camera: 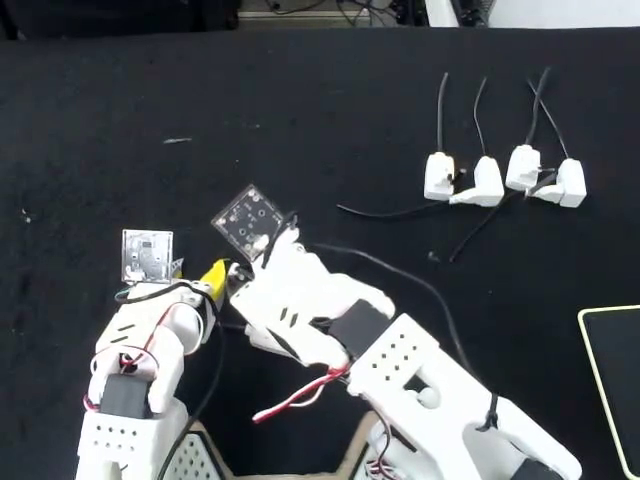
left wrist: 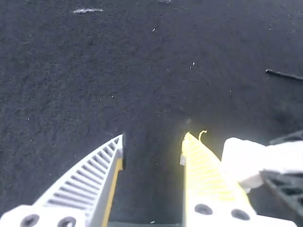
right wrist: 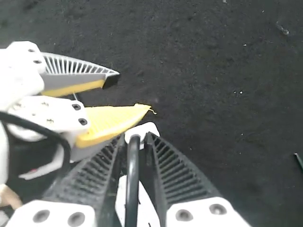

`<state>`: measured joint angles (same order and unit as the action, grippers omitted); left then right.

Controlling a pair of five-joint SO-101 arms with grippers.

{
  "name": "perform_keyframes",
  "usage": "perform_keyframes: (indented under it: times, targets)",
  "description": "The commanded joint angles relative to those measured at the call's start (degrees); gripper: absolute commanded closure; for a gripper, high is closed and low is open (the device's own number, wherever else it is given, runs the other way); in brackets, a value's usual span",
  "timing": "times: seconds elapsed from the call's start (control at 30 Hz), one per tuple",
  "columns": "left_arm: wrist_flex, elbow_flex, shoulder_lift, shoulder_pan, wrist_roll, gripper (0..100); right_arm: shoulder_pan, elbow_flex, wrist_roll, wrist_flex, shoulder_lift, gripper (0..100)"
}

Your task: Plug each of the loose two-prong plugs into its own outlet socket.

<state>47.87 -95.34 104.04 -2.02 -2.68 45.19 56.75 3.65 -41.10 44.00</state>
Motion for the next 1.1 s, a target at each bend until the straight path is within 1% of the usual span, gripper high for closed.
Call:
perform_keyframes:
  times: [0.0,0.07,0.23,0.37,0.43,0.6,0.67,0.77,0.87,0.97,1.07]
  targets:
    - [-0.35,0.57,0.26,-0.75,0.26,79,-1.41,0.22,3.69,1.49,0.22,98.8]
    - [-0.35,0.66,0.26,-0.66,0.26,79,-3.52,-0.13,4.57,-0.53,0.22,98.8]
    - [-0.44,1.27,0.44,3.21,-0.18,79,-7.74,-3.21,6.42,-6.42,0.31,98.8]
    - [-0.35,1.54,0.44,3.74,-0.18,79,-8.35,-6.64,9.23,-12.57,0.31,98.8]
    - [-0.35,1.54,0.44,3.38,-0.18,79,-8.26,-7.43,10.02,-13.80,0.31,98.8]
    - [-0.35,1.45,0.35,3.56,-0.18,79,-8.44,-6.64,10.11,-13.89,-0.22,98.8]
    - [-0.35,1.45,0.35,3.74,-0.18,79,-9.41,-4.09,11.96,-13.89,-0.22,98.8]
    - [-0.35,1.54,0.35,3.74,-0.18,79,-13.45,-0.40,15.30,-12.04,-0.22,98.8]
    - [-0.35,1.45,0.35,3.30,-0.18,79,-17.76,1.10,16.09,-8.09,-0.31,98.8]
    - [-0.35,1.45,0.35,3.30,-0.18,79,-18.11,0.92,16.09,-7.56,-2.15,98.8]
    - [-0.35,1.45,0.35,3.30,-0.18,79,-18.02,0.31,16.09,-6.33,-7.52,98.8]
